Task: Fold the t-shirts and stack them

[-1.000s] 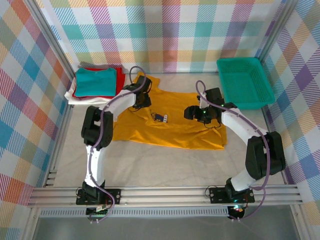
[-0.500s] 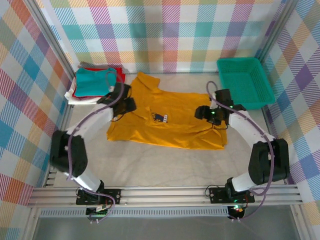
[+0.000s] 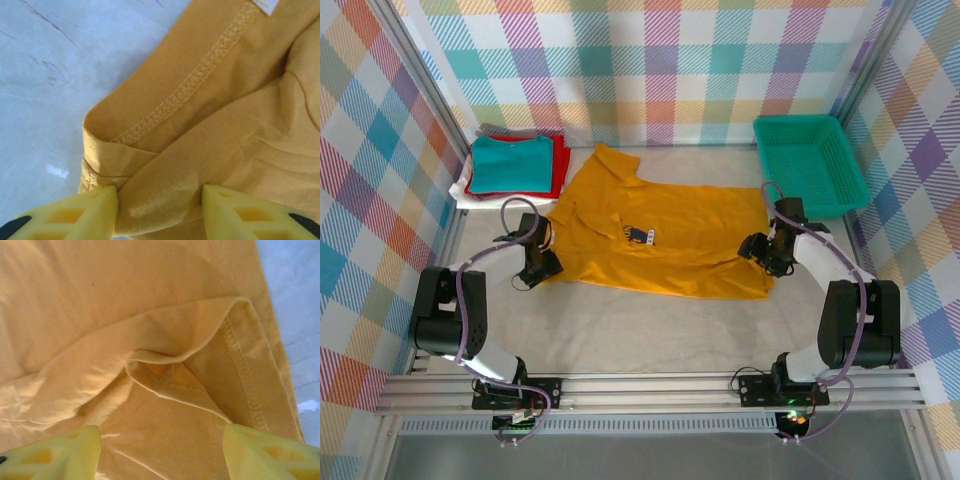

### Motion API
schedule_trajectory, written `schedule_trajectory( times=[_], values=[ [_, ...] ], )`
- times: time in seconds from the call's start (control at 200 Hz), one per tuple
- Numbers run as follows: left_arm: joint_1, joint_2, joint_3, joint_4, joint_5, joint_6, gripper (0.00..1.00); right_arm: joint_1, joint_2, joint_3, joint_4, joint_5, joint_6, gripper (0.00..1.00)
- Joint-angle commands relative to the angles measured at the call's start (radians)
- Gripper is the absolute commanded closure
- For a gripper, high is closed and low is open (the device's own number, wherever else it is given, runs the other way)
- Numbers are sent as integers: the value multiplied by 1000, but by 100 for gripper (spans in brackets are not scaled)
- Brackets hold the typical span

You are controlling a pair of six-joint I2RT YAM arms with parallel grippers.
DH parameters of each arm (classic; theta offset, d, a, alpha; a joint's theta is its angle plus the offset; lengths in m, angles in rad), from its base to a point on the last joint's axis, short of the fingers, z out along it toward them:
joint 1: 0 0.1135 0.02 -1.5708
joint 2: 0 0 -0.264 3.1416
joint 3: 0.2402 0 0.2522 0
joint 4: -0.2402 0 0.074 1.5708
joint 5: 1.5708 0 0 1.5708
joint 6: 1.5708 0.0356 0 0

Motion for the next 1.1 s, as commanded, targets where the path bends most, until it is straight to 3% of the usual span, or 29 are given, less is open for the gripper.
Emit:
schedule_trajectory(
  times=[0.0, 0.085, 0.24, 0.285, 0.375, 0.425, 0.485, 0.62, 0.72, 0.775, 0.795, 0.95, 1.095],
  values=[
    [34, 7, -56, 35, 57, -42, 61, -8, 4, -38, -49, 35, 33, 34],
    [61, -3, -107, 75, 96, -66, 62, -16, 7, -63, -28, 39, 34, 36],
    [83, -8, -124, 91, 118, -73, 62, -20, 16, -78, -10, 1, 26, 52],
    [85, -11, -124, 88, 115, -69, 63, -22, 14, -80, -16, 11, 22, 59],
    [92, -25, -128, 85, 106, -68, 63, -52, -23, -110, -13, 3, 33, 85],
    [98, -33, -135, 87, 103, -70, 63, -77, -55, -134, -8, -12, 49, 89],
    [105, -43, -143, 87, 99, -76, 63, -110, -106, -163, -17, -5, 75, 100],
    [121, -60, -165, 91, 109, -78, 63, -216, -263, -235, -16, -14, 129, 100],
    [122, -62, -168, 85, 116, -65, 63, -248, -290, -224, -23, -25, 97, 100],
    [122, -47, -164, 88, 130, -57, 63, -247, -260, -205, -13, -89, 57, 72],
    [122, -40, -162, 90, 138, -55, 63, -247, -246, -199, -11, -117, 44, 66],
    [122, -47, -192, 84, 145, -66, 64, -228, -139, -155, 8, -199, -21, 50],
    [122, -118, -259, 88, 166, -92, 63, -136, -28, -108, 16, -214, -43, 47]
  ],
)
